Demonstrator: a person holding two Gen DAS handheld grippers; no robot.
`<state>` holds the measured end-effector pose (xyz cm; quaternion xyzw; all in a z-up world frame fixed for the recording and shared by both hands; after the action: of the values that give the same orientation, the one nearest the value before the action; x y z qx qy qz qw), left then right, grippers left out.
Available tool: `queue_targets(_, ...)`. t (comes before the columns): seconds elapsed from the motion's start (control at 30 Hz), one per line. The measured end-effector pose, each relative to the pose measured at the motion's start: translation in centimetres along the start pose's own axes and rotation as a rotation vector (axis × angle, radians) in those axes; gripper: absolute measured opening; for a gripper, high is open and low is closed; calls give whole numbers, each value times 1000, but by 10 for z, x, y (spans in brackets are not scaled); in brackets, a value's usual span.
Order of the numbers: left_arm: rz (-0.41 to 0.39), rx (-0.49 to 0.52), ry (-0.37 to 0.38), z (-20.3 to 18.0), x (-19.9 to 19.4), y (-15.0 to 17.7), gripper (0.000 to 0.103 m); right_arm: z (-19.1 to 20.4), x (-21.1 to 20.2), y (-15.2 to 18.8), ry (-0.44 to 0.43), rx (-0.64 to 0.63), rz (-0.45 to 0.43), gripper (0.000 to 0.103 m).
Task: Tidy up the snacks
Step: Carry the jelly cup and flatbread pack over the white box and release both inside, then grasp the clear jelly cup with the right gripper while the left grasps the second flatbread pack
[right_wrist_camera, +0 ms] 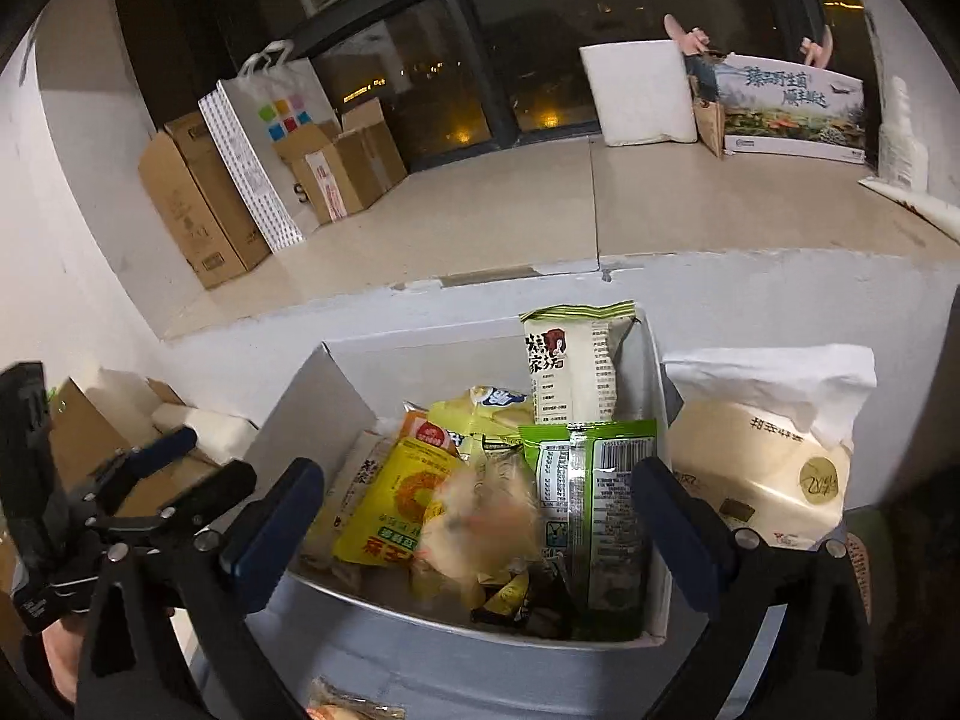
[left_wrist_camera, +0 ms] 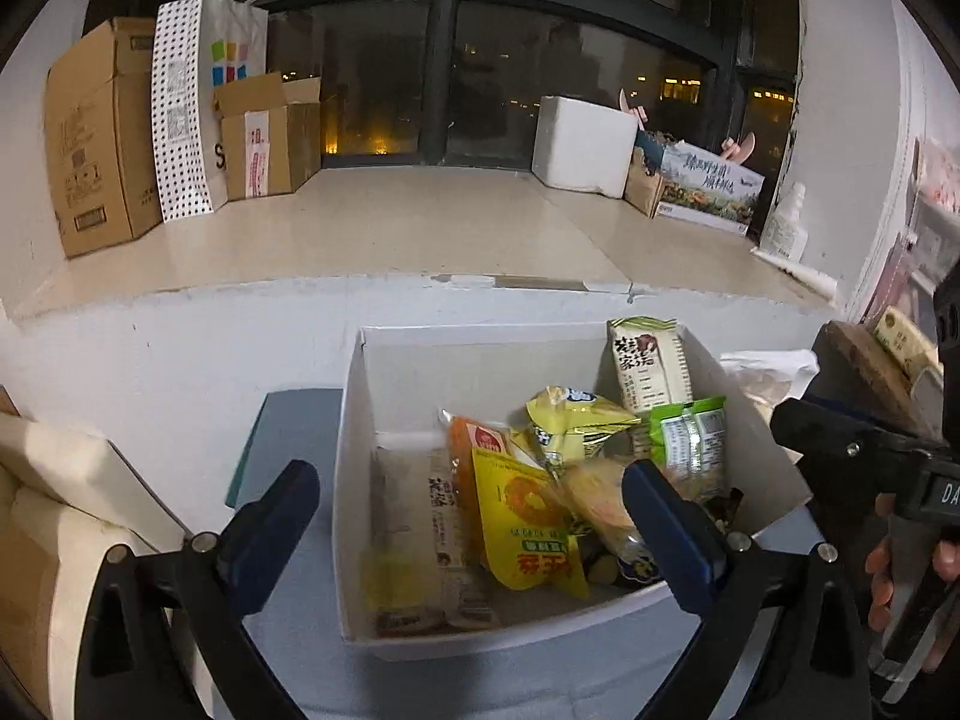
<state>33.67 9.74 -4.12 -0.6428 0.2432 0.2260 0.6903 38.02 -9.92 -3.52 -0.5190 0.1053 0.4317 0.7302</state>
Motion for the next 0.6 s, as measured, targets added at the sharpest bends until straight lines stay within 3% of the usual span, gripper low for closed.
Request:
queue_targets(0.13, -7, 23, 12, -7, -21, 7, 103, 1, -21, 10, -44, 0, -7, 103)
queue_targets(0.27, -36, 84, 49, -21, -66, 33, 103, -2, -51, 31, -49, -37, -22, 103)
queue_targets(0.47, -62, 96, 97, -44, -121, 86, 103, -17, -103, 88, -75, -42, -58, 103)
queue_targets(0.6, -44, 83, 133, -61, -136, 121, 103, -32, -120, 134, -51, -37, -30, 103)
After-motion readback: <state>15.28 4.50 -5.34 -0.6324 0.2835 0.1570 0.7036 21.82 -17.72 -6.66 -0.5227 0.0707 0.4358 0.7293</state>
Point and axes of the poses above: each gripper's, at about its wrist camera, not at the fingertips, and x roughly the way its jaws point, z to its left, y to its underside, the point moved 5 cm from there along x, roughly the way its jaws point, and after that the axes turned 12 degrees about x, right-handed, at the moved point
